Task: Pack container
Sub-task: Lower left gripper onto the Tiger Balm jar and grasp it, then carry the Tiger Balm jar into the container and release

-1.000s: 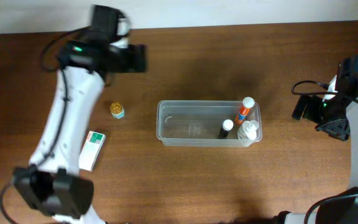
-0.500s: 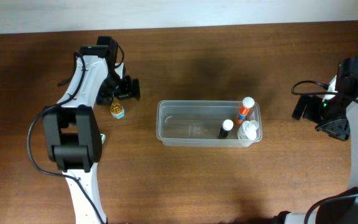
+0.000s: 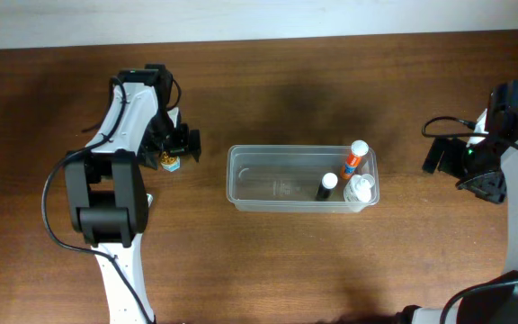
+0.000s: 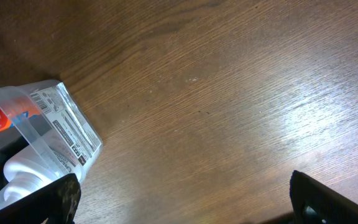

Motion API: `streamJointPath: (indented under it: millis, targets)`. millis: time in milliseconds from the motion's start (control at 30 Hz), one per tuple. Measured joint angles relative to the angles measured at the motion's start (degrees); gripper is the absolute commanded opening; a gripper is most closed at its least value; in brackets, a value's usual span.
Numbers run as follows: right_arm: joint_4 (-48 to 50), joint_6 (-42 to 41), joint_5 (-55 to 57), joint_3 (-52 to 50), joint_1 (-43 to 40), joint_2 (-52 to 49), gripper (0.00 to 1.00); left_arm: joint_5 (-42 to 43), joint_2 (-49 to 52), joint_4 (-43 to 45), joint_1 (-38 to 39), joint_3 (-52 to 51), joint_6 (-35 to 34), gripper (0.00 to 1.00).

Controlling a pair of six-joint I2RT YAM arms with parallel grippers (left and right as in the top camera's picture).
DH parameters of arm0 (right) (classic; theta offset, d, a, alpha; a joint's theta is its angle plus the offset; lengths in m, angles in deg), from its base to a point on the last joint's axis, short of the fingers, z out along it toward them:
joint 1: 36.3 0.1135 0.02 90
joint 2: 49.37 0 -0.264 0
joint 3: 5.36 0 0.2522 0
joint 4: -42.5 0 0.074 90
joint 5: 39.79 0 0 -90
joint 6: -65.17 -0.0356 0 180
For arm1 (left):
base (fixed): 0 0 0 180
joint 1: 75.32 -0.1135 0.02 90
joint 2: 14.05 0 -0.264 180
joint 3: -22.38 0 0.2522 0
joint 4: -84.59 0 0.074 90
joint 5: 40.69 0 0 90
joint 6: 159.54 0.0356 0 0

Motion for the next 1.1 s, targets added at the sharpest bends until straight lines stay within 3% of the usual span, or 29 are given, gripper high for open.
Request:
streamJointPath:
  millis: [167, 267, 300, 400, 933, 1100]
  targets:
    - [0.0, -0.02, 0.0, 0.0, 0.0, 0.0, 1.0, -0.17, 0.0, 2.75, 0.0, -1.75, 0.0, 0.98]
    - [0.0, -0.02, 0.0, 0.0, 0.0, 0.0, 1.0, -0.2, 0.0, 4.76, 0.0, -1.84, -0.07, 0.92]
    - [0.0, -0.02, 0.0, 0.0, 0.0, 0.0, 1.0, -0.2, 0.0, 5.09, 0.0, -1.84, -0.07, 0.82]
    - [-0.09, -0.02, 0.0, 0.0, 0.0, 0.0, 1.0, -0.83, 0.0, 5.42, 0.0, -1.88, -0.04, 0.66]
    - [-0.42, 0.15, 0.0, 0.0, 0.0, 0.0, 1.0, -2.99, 0.0, 4.79, 0.0, -1.9, -0.31, 0.32]
    - [-0.42, 0.15, 0.0, 0.0, 0.0, 0.0, 1.0, -2.99, 0.0, 4.63, 0.0, -1.9, -0.22, 0.28]
